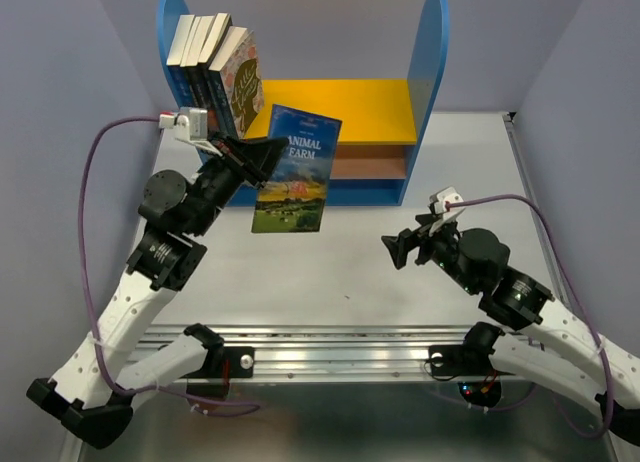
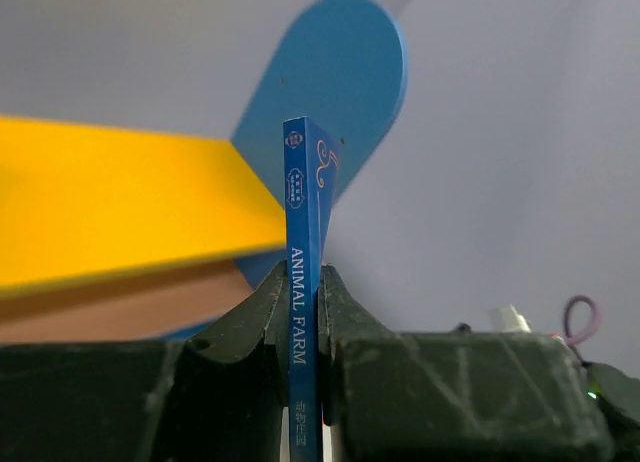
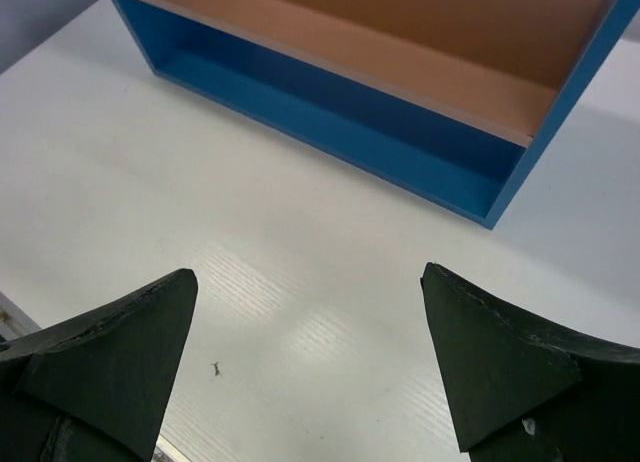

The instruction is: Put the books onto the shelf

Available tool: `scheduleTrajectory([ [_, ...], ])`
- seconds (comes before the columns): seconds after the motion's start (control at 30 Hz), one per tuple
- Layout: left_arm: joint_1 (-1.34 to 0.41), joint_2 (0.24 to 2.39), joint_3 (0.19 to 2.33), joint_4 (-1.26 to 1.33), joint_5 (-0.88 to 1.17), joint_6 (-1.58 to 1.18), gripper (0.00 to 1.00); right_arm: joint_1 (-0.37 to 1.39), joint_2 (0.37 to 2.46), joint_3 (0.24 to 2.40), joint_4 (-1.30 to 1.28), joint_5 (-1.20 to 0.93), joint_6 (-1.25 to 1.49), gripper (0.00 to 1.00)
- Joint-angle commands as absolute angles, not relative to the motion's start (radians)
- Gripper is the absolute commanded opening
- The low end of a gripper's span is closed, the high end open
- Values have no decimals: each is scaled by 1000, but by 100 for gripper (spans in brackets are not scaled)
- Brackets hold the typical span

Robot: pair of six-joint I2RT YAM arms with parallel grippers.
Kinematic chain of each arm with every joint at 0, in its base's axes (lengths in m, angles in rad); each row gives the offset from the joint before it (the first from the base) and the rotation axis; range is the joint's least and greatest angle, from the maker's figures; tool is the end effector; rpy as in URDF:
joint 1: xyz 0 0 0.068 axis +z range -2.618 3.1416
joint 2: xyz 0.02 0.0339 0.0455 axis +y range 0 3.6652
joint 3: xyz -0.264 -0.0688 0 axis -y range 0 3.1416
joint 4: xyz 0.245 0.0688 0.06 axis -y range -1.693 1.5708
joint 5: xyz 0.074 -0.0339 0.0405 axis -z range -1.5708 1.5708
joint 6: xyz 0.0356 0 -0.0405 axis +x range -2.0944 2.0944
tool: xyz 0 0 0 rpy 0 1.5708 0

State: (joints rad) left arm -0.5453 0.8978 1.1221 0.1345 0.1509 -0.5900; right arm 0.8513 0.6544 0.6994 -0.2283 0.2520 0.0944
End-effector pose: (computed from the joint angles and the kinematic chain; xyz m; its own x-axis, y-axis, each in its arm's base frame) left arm 0.1539 -0.0996 0.4713 -0.1028 -0.5810 -0.8074 0.6931 0.5404 -0.4771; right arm 0.1116 0.1139 0.3254 -0.1730 -0.0590 -0.9832 -0.5530 0.8318 0.0474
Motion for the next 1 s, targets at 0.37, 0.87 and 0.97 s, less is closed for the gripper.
scheduleTrajectory([
  [0.37,-552,920,1062,967,-101,-54,0,848,682,755,-152,255,40,100],
  [0.87,-554,692,897,911,330,-256,0,848,962,1106,-12,-334,241,100],
  [0.97,-555,660,890,902,405,-320,0,848,965,1108,66,-480,242,100],
])
